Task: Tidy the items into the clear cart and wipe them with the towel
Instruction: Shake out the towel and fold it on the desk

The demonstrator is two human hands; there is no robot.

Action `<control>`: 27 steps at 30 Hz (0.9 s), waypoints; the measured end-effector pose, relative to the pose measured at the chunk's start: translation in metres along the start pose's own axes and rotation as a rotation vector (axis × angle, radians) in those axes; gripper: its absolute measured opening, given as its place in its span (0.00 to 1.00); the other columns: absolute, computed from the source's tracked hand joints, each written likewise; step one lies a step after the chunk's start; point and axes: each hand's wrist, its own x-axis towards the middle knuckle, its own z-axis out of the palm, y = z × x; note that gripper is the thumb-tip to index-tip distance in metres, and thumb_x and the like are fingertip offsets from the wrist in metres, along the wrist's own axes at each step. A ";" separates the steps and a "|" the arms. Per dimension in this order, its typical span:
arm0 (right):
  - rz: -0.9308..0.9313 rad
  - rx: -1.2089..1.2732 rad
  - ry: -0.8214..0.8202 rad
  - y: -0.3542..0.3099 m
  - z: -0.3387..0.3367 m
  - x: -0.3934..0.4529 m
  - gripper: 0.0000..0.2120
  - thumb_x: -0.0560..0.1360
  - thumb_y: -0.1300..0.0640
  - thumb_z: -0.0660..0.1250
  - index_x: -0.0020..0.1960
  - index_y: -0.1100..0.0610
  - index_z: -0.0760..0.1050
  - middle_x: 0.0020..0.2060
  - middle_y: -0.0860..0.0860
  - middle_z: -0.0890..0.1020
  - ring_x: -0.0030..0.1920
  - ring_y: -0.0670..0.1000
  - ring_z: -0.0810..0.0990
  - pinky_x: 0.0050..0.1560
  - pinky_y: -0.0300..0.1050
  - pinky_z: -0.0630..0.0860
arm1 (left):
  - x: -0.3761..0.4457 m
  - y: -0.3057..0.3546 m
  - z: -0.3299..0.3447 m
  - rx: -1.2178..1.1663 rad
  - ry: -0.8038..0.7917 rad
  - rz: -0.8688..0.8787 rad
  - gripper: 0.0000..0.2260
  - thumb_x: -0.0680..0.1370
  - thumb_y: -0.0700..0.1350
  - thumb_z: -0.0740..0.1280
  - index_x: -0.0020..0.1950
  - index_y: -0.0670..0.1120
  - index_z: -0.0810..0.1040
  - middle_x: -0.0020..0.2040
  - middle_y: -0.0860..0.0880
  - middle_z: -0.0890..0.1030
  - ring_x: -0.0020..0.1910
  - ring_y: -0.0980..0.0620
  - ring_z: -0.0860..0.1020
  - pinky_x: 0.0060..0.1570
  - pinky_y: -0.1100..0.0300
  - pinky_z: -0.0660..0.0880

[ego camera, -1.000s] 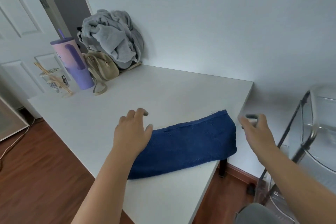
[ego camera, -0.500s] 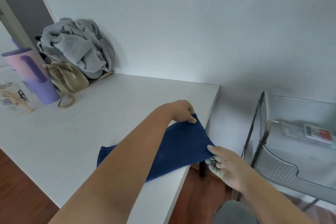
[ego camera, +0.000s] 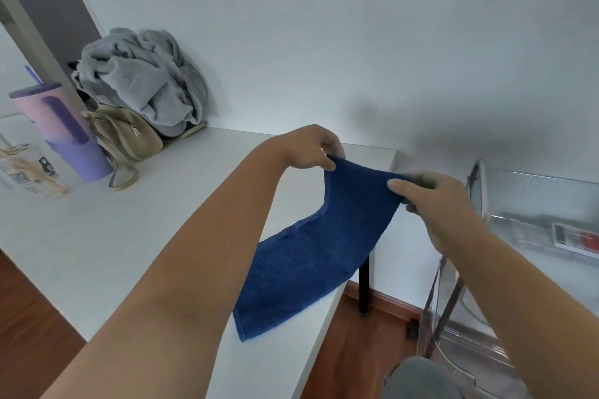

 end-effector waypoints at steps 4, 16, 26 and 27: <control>-0.183 -0.195 -0.159 -0.011 0.032 -0.026 0.10 0.71 0.62 0.70 0.42 0.47 0.84 0.36 0.42 0.85 0.38 0.40 0.83 0.35 0.32 0.77 | -0.039 -0.023 -0.009 0.075 0.040 -0.038 0.08 0.72 0.39 0.74 0.44 0.52 0.83 0.44 0.58 0.84 0.50 0.57 0.80 0.47 0.61 0.74; -0.644 -0.671 -0.450 0.029 0.126 -0.124 0.08 0.73 0.58 0.70 0.51 0.55 0.83 0.41 0.49 0.78 0.42 0.50 0.76 0.44 0.48 0.74 | -0.172 -0.097 0.033 0.174 0.209 -0.183 0.13 0.71 0.35 0.73 0.36 0.55 0.83 0.45 0.58 0.82 0.48 0.61 0.78 0.49 0.57 0.78; -0.720 -0.771 -0.562 0.043 0.132 -0.151 0.09 0.74 0.56 0.68 0.52 0.56 0.83 0.41 0.52 0.78 0.41 0.53 0.76 0.43 0.49 0.71 | -0.198 -0.118 0.052 0.158 0.312 -0.147 0.17 0.72 0.29 0.67 0.39 0.51 0.84 0.48 0.56 0.82 0.49 0.56 0.79 0.50 0.62 0.75; -0.712 -0.783 -0.588 0.043 0.132 -0.152 0.10 0.75 0.55 0.67 0.53 0.56 0.83 0.42 0.52 0.78 0.42 0.53 0.75 0.44 0.48 0.70 | -0.199 -0.119 0.052 0.165 0.302 -0.165 0.19 0.71 0.28 0.65 0.39 0.53 0.83 0.49 0.56 0.82 0.50 0.56 0.79 0.47 0.64 0.74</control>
